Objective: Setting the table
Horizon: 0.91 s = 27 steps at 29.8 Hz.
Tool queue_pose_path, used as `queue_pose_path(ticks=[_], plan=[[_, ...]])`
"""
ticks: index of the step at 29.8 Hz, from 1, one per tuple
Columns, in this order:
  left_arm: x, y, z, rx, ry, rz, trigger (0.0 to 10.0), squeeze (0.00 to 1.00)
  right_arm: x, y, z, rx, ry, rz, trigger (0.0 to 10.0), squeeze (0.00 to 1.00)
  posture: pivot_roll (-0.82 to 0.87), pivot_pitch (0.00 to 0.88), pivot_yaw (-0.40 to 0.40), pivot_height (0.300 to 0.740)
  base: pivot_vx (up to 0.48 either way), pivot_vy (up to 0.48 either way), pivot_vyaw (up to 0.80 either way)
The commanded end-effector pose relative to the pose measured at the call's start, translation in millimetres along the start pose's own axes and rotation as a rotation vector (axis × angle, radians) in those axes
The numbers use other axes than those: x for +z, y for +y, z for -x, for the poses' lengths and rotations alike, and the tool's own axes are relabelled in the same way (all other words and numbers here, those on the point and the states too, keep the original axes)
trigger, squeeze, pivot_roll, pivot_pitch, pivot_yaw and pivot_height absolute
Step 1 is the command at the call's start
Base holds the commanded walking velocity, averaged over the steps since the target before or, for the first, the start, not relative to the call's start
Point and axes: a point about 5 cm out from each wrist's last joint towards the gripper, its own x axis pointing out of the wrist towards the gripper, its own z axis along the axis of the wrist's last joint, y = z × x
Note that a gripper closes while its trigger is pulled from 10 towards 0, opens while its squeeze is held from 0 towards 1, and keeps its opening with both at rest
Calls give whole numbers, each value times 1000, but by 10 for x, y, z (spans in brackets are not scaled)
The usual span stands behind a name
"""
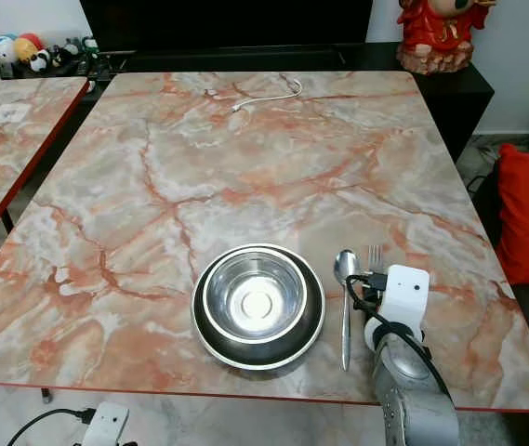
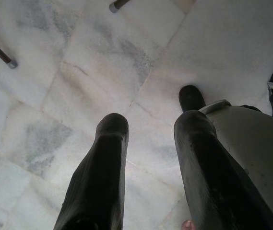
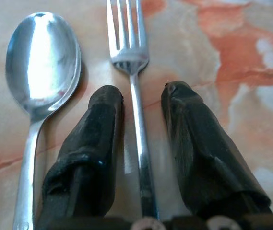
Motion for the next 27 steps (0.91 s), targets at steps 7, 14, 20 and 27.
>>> queue_pose_path(ticks=[7,14,20,27], plan=[[-107,-1,20,-1,40,-2,10000,0,141,-97,9,-91,-118,-23,10000,0,-122,135,48,740,0,0,0],[-111,2,22,1,40,2,10000,0,405,14,58,-17,-357,5,10000,0,-123,133,52,740,0,0,0],[-131,18,27,1,47,-4,10000,0,636,153,81,80,-513,6,10000,0,-149,125,61,740,0,0,0],[-149,16,30,4,56,13,10000,0,611,187,52,141,-519,31,10000,0,-139,113,51,740,0,247,0]])
